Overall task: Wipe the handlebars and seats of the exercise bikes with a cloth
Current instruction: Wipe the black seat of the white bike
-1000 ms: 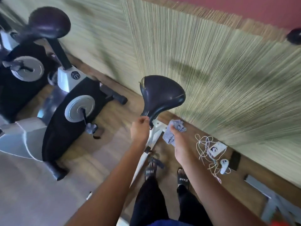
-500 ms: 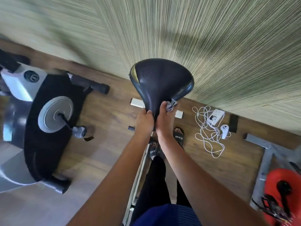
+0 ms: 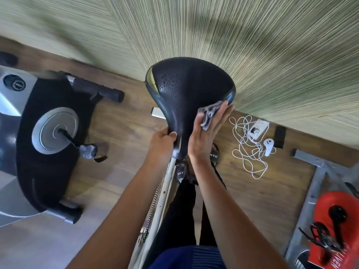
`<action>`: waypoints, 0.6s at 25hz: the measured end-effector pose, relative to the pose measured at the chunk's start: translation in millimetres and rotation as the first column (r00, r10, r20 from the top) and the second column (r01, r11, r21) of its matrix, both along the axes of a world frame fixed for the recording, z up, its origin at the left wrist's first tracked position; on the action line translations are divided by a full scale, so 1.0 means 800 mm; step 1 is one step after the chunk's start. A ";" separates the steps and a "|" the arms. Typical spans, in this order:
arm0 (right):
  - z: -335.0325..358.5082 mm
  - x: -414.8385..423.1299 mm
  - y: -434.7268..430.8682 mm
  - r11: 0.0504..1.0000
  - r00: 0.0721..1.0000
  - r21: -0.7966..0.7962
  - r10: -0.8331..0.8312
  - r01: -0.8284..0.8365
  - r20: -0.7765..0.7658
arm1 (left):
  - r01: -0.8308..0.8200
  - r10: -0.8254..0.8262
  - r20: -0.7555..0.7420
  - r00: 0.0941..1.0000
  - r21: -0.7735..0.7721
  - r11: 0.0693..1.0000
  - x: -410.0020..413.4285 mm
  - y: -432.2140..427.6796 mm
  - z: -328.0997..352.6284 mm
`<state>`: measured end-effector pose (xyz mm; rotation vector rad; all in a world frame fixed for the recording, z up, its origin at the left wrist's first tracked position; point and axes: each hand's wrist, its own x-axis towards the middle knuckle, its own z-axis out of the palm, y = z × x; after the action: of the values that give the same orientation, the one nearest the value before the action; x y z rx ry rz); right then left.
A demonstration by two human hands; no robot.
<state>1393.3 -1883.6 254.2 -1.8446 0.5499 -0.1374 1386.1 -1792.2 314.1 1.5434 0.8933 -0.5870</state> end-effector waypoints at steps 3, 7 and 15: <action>-0.006 0.041 -0.028 0.990 0.989 -0.011 -0.138 0.138 0.044 | 0.021 -0.021 -0.008 1.000 -0.014 1.000 0.003 0.003 -0.002; 0.009 0.110 -0.090 0.987 0.981 0.037 -0.150 0.156 -0.123 | 0.039 -0.039 -0.002 0.999 0.003 0.999 0.005 0.003 -0.007; 0.024 0.113 -0.096 0.996 0.990 -0.091 -0.020 0.007 -0.141 | 0.026 -0.027 -0.026 0.999 -0.041 0.999 0.007 0.005 0.002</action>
<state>1483.9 -1960.2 273.5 -1.9495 0.6644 -0.0404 1391.6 -1788.1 315.8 1.5153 0.8772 -0.6423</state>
